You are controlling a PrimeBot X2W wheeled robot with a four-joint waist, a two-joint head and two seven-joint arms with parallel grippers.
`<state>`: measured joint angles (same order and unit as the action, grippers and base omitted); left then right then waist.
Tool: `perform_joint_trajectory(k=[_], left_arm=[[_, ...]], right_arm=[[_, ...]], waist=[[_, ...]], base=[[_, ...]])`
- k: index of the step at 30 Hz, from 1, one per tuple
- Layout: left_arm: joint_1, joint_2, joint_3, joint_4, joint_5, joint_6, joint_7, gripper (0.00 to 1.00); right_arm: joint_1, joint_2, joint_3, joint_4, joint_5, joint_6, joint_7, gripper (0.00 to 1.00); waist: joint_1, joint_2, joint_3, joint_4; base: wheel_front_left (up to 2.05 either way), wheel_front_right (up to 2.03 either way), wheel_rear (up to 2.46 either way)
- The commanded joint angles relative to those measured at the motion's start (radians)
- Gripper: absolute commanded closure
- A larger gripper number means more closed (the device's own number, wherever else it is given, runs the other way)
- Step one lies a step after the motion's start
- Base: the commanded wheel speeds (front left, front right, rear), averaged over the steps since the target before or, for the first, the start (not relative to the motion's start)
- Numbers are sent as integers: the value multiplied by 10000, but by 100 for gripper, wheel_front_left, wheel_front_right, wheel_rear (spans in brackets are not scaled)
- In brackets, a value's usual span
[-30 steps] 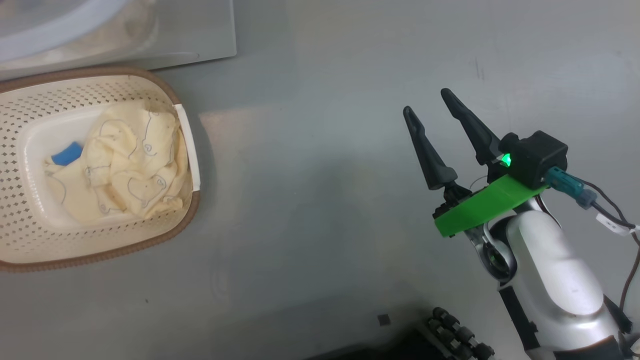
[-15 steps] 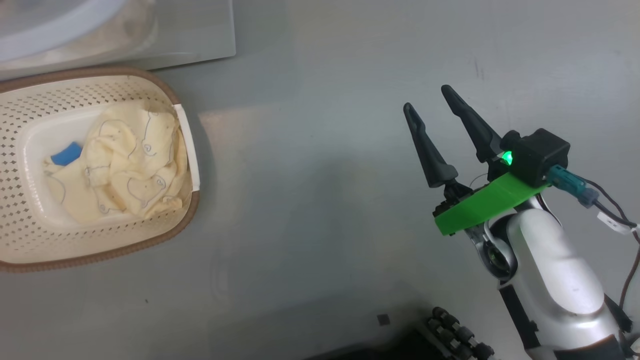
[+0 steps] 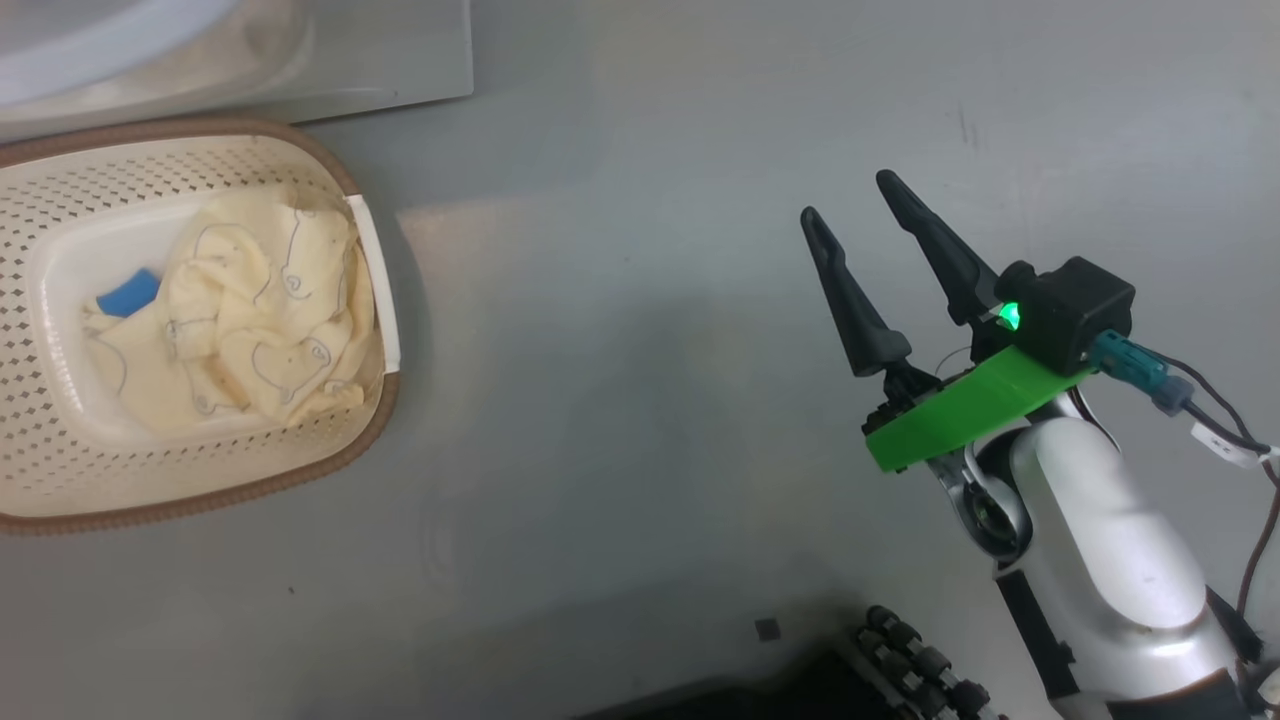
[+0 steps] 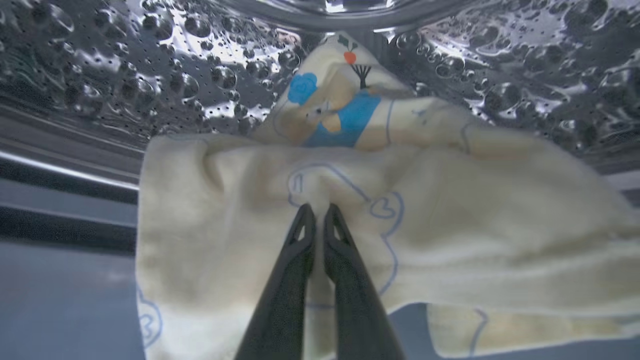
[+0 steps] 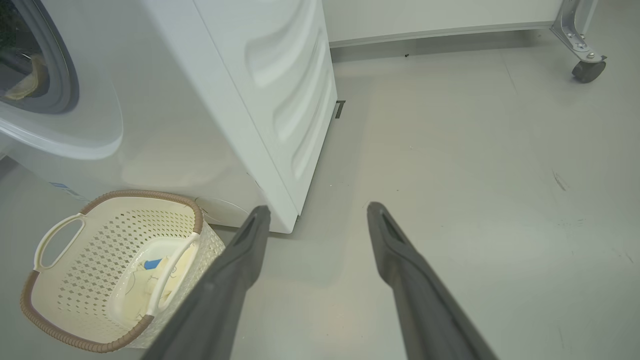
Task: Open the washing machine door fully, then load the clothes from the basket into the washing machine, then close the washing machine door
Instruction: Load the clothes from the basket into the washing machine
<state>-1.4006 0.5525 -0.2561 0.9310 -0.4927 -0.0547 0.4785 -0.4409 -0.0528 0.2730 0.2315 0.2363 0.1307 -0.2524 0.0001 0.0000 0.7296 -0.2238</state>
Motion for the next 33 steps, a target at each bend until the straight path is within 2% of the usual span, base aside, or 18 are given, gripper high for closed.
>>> perform_joint_trajectory(k=[1,9,15,24,26,33], left_arm=[[-538,524,277,-404,82,-25,-457,100],[-1250,500,321,-506,194,-191,-2382,100],[-1881,536,224,-409,327,-313,-3177,100],[-3317,583,-200,44,652,-501,-3614,100],[-3958,562,-431,230,798,-597,-4077,100],[-4574,613,-1064,785,1021,-734,-5184,100]], right_arm=[[22,26,180,-313,4,0,-94,0],[-40,26,232,-416,17,0,-94,0],[-78,26,283,-476,76,0,-94,0],[-156,26,354,-637,229,0,-94,0],[-170,26,429,-704,291,0,-94,0],[-143,26,565,-779,382,0,-94,0]], waist=[[-1,0,32,12],[-1,0,395,-17],[-1,0,751,-116],[-1,0,1525,-364],[-1,0,1831,-476],[-1,0,2065,-605]], base=[[0,0,0],[0,0,0],[0,0,0],[0,0,0],[0,0,0],[0,0,0]])
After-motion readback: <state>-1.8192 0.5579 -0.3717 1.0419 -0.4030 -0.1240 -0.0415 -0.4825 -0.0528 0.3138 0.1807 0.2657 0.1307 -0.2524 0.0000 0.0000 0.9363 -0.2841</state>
